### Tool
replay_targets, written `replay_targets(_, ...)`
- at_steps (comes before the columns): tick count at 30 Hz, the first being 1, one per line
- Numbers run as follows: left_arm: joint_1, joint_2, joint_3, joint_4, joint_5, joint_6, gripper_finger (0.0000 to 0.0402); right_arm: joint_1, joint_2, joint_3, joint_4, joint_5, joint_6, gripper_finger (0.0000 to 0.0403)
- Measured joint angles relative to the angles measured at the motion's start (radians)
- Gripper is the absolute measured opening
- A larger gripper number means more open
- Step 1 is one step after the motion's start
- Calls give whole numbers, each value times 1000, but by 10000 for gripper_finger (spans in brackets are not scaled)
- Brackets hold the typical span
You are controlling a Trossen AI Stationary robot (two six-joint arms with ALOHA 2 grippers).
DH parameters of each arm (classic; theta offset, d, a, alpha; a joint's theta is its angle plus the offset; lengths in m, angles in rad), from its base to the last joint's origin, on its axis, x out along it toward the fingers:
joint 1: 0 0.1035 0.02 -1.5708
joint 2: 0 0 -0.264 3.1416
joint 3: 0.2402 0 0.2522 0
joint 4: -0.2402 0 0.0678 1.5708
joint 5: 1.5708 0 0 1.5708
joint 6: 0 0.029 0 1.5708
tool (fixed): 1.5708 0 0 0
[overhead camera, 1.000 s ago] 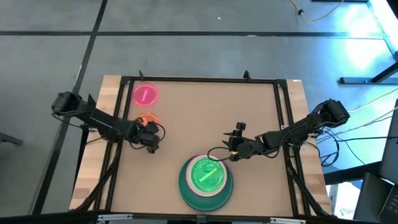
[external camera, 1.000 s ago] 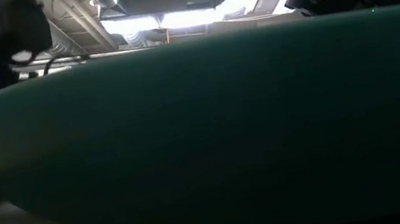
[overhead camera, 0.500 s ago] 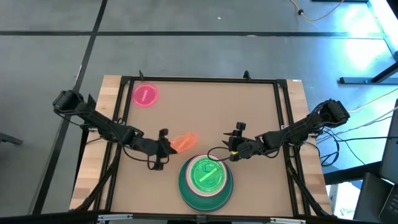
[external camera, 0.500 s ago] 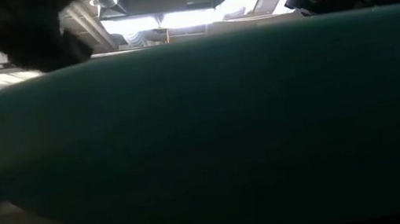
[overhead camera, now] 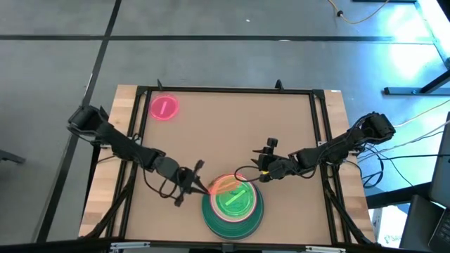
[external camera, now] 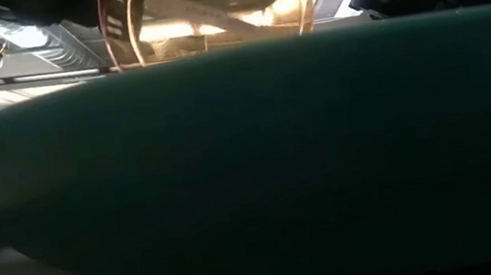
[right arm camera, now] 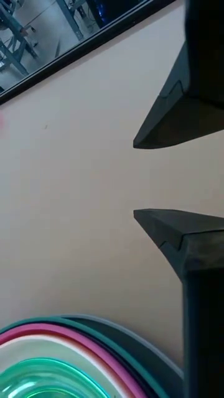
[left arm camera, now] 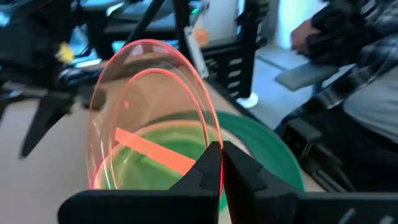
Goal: Stack plastic plates
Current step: Stack the orange plate on top of the light green plate
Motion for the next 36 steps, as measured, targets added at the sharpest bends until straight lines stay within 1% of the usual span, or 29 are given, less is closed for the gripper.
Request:
replay_targets(5, 0, 68, 0, 116, 30, 18, 3, 0, 0, 0, 0, 0, 0, 161)
replay_targets(10, 0, 122, 41, 120, 30, 10, 3, 0, 0, 0, 0, 0, 0, 161)
replay_targets(20, 3, 279, 151, 117, 30, 10, 3, 0, 0, 0, -1, 0, 0, 161)
replay_targets(33, 12, 287, 153, 89, 30, -17, 3, 0, 0, 0, -7, 0, 0, 161)
replay_targets(36, 11, 287, 153, 88, 30, -18, 16, 0, 0, 0, -8, 0, 0, 161)
